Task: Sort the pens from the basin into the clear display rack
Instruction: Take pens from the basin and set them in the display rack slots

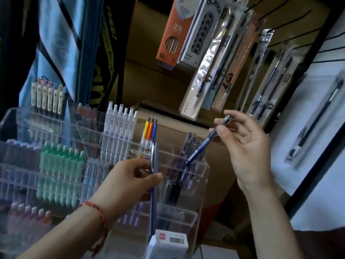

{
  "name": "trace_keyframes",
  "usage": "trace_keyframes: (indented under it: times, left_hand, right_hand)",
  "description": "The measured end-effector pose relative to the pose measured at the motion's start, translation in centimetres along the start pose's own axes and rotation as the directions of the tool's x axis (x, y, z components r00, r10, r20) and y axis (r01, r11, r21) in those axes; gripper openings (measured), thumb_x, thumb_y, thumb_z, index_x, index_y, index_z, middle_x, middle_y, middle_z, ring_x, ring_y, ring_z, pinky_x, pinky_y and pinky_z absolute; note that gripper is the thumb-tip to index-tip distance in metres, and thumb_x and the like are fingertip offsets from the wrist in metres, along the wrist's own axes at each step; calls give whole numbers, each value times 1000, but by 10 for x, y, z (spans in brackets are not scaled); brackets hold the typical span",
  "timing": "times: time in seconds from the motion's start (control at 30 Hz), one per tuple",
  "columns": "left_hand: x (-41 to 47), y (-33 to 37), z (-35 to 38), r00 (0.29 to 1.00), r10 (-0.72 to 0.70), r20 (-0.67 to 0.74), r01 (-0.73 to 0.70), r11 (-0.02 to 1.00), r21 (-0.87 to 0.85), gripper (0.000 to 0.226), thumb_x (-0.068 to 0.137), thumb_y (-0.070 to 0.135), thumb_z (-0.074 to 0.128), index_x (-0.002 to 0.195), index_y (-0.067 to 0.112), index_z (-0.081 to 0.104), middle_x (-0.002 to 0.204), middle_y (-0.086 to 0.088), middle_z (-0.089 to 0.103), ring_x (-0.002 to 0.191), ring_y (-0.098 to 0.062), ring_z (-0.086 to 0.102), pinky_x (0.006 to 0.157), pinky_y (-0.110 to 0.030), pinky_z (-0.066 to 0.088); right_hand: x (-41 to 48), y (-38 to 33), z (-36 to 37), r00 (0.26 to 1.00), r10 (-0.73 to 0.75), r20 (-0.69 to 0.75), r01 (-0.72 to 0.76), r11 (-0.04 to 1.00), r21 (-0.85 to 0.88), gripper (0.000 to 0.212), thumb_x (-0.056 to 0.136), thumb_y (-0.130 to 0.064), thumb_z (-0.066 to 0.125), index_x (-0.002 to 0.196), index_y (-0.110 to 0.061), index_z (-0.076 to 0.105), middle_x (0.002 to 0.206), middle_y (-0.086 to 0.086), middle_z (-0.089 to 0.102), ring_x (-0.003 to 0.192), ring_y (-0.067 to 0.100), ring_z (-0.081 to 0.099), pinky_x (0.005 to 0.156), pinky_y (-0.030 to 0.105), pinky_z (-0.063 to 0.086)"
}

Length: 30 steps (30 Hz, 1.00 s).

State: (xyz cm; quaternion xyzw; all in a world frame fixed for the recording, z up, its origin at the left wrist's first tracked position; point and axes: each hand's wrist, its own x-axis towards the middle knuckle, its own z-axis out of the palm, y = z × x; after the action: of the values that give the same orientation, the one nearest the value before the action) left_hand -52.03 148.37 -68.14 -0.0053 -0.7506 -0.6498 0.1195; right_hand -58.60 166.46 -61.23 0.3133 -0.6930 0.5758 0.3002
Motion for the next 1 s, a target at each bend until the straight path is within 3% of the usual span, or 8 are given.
trace_keyframes:
  times: [0.07, 0.17, 0.33, 0.53, 0.67, 0.73, 0.87, 1.0]
  left_hand:
    - [4, 1, -3, 1000, -23, -13, 22, 998, -56, 9, 82, 12, 63, 79, 4, 65, 70, -11, 62, 57, -10, 62, 54, -16, 54]
    - [10, -2, -8, 999, -24, -48, 22, 998, -56, 6, 83, 11, 63, 77, 9, 66, 73, -15, 64, 64, -15, 63, 61, -23, 57]
    - [13, -1, -11, 998, -14, -59, 10, 998, -65, 5, 84, 11, 61, 81, 12, 65, 74, -10, 64, 65, -14, 62, 52, -12, 51]
    - [18, 2, -8, 996, -5, -89, -1, 998, -67, 8, 84, 14, 63, 87, 9, 67, 82, -15, 66, 70, -19, 63, 61, -21, 55]
    - [21, 7, -8, 995, -4, -100, -3, 997, -71, 10, 84, 14, 62, 88, 6, 66, 85, -18, 66, 78, -24, 66, 73, -33, 58]
    - [21, 8, -10, 994, -5, -106, -3, 997, -78, 6, 84, 13, 62, 85, 8, 65, 91, -21, 66, 82, -27, 67, 71, -31, 58]
    - [20, 8, -14, 994, -12, -109, 2, 996, -90, 5, 83, 12, 62, 86, 7, 64, 93, -23, 65, 66, -17, 63, 51, -15, 53]
    - [19, 4, -14, 995, -14, -101, 5, 997, -80, 5, 83, 13, 63, 84, 10, 66, 81, -18, 61, 65, -18, 60, 63, -25, 55]
  right_hand:
    - [15, -8, 7, 994, -100, -46, 102, 993, 51, 30, 85, -4, 63, 106, -25, 57, 101, 3, 68, 94, 18, 68, 85, 29, 54]
    - [40, -10, 28, 980, -189, -69, 191, 981, 27, 29, 86, -1, 61, 106, -21, 56, 102, 4, 66, 95, 14, 67, 82, 23, 54]
    - [48, 18, 48, 997, -44, 69, 51, 993, -108, 29, 86, -5, 63, 110, -20, 57, 102, -7, 63, 95, 4, 63, 79, 12, 51]
    - [47, 30, 39, 990, 79, 117, -66, 991, -116, 27, 85, -8, 64, 107, -23, 59, 107, -2, 64, 101, 11, 64, 83, 19, 53]
    - [49, 22, 46, 999, -25, 38, 27, 997, -73, 27, 85, -6, 64, 103, -25, 57, 103, 2, 66, 94, 10, 67, 80, 19, 54]
    - [53, 18, 47, 997, -79, -3, 79, 996, -38, 27, 86, -6, 63, 104, -24, 56, 105, 6, 66, 93, 11, 67, 80, 19, 54]
    - [48, 27, 57, 984, 60, 168, -49, 996, -70, 27, 85, -7, 64, 102, -26, 57, 102, 0, 66, 89, 8, 68, 79, 20, 55]
    - [42, 34, 67, 959, 123, 256, -99, 990, -103, 23, 83, -9, 67, 95, -26, 58, 98, 4, 68, 91, 13, 68, 80, 20, 55]
